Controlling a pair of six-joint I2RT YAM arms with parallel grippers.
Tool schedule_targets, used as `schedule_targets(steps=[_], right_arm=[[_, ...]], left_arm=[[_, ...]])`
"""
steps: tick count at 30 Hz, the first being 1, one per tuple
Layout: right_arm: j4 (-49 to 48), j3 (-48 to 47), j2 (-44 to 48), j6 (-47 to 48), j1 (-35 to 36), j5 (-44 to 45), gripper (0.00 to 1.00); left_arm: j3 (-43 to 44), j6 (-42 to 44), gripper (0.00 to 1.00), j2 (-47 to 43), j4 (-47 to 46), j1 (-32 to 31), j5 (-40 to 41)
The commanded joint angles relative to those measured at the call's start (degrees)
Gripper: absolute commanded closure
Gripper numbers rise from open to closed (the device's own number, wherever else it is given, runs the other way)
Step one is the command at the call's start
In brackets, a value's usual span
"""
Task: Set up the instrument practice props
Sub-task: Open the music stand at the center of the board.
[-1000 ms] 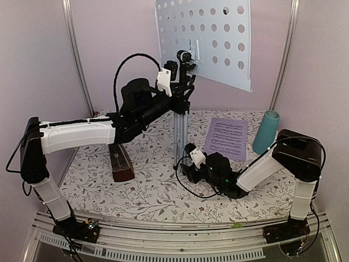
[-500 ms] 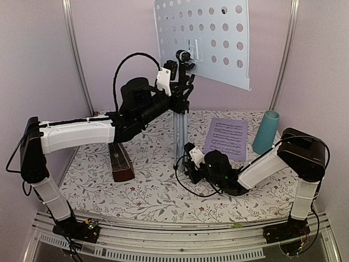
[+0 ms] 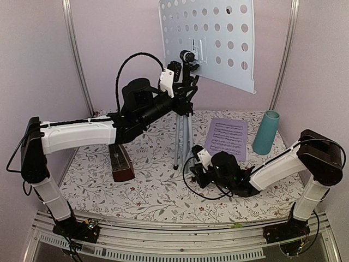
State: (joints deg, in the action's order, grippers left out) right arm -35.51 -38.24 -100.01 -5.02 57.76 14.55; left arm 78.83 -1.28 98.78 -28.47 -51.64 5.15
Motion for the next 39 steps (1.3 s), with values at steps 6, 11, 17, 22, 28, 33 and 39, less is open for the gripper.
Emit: schedule_targets(steps=[6, 11, 17, 22, 28, 33, 39], right_arm=[[12.9, 6.3, 6.1, -6.9, 1.0, 2.4, 1.00], [15.5, 9.3, 9.0, -10.5, 1.3, 2.2, 1.00], [16.2, 11.7, 10.1, -12.7, 1.4, 1.8, 1.00], [16.3, 12.9, 10.6, -13.2, 1.4, 2.0, 1.00], [15.9, 13.2, 9.4, -13.5, 1.5, 2.0, 1.00], [15.9, 13.5, 9.2, -13.0, 1.5, 1.8, 1.00], [15.7, 13.8, 8.9, -13.8, 1.6, 0.9, 1.00]], left_arm=[[0.9, 5.8, 1.00, 3.6, 5.2, 0.5, 0.6], [1.1, 8.1, 1.00, 4.0, 6.4, 0.1, 1.8], [1.6, 12.0, 1.00, 4.3, 8.5, -1.0, 2.9], [0.3, 13.6, 1.00, 3.5, 8.9, -2.0, 4.2], [-3.0, 14.3, 1.00, 0.5, 9.4, -2.0, 5.5], [-3.0, 15.2, 1.00, -0.8, 11.6, -1.9, 6.2], [-0.3, 15.6, 1.00, -0.3, 15.1, -1.9, 5.2]])
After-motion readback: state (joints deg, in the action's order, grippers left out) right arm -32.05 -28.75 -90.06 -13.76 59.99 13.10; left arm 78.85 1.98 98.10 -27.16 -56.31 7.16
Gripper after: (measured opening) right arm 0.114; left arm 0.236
